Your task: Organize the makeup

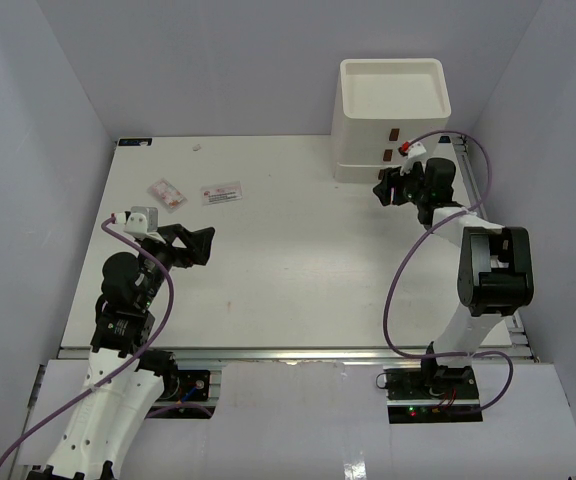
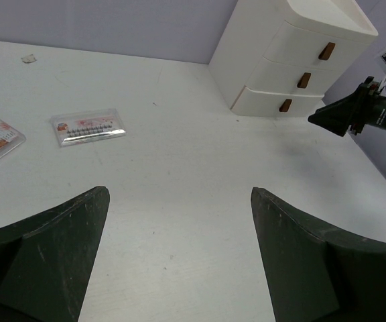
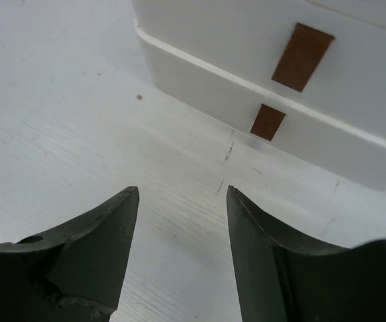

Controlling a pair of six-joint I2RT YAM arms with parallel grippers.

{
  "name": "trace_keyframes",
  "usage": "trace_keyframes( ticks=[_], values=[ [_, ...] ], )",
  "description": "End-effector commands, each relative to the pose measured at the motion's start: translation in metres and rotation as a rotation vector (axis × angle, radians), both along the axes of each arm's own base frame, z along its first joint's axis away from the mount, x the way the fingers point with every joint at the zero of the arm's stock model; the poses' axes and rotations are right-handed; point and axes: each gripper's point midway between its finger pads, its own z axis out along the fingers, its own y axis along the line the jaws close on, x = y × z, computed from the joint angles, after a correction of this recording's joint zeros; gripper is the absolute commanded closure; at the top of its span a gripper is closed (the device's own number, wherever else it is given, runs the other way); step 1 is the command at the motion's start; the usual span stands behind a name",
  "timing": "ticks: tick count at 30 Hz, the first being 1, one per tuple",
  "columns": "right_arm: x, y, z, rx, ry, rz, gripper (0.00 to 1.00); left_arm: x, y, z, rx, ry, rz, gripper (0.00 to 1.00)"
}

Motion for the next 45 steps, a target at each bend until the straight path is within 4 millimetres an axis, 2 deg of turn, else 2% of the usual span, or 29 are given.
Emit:
trace_keyframes(
  ticks=[1, 4, 6, 9, 13, 22, 23, 25, 27, 34, 39, 42, 45],
  values=[
    [0.011, 0.008, 0.013, 0.358, 0.083, -0.126, 0.34, 0.001, 0.0, 0.003, 0.005, -0.014, -0.004, 0.02],
    [0.02, 0.008, 0.008, 0.42, 0.102, -0.163, 0.31, 0.001, 0.001, 0.001, 0.007, -0.008, -0.001, 0.02],
    [0.031, -0.007, 0.007, 0.449, 0.089, -0.207, 0.31, 0.002, 0.001, 0.0, 0.009, -0.003, 0.001, 0.02],
    [0.042, -0.012, -0.002, 0.458, 0.088, -0.247, 0.32, 0.003, 0.0, -0.002, 0.009, 0.003, -0.001, 0.02],
    [0.061, -0.021, -0.006, 0.468, 0.072, -0.306, 0.35, 0.004, 0.001, -0.004, 0.01, 0.011, 0.002, 0.02],
    [0.083, -0.029, -0.018, 0.463, 0.048, -0.347, 0.35, 0.007, 0.005, -0.005, 0.014, 0.022, 0.022, 0.02],
    [0.086, -0.03, -0.021, 0.467, 0.052, -0.362, 0.35, 0.008, 0.005, -0.006, 0.014, 0.024, 0.023, 0.02],
    [0.091, -0.037, -0.04, 0.48, 0.131, -0.443, 0.34, 0.008, 0.005, -0.007, 0.015, 0.027, 0.023, 0.02],
    [0.101, -0.039, -0.035, 0.476, 0.111, -0.453, 0.33, 0.009, 0.004, -0.008, 0.016, 0.032, 0.021, 0.02],
    [0.107, -0.036, -0.04, 0.498, 0.11, -0.444, 0.33, 0.011, 0.003, -0.01, 0.015, 0.04, 0.016, 0.02],
    [0.109, -0.035, -0.045, 0.498, 0.116, -0.445, 0.38, 0.012, 0.004, -0.011, 0.015, 0.046, 0.019, 0.02],
    [0.109, -0.035, -0.049, 0.492, 0.118, -0.449, 0.48, 0.013, 0.003, -0.014, 0.016, 0.055, 0.015, 0.02],
    [0.109, -0.033, -0.049, 0.493, 0.112, -0.43, 0.64, 0.013, 0.002, -0.015, 0.016, 0.06, 0.015, 0.02]
  ],
)
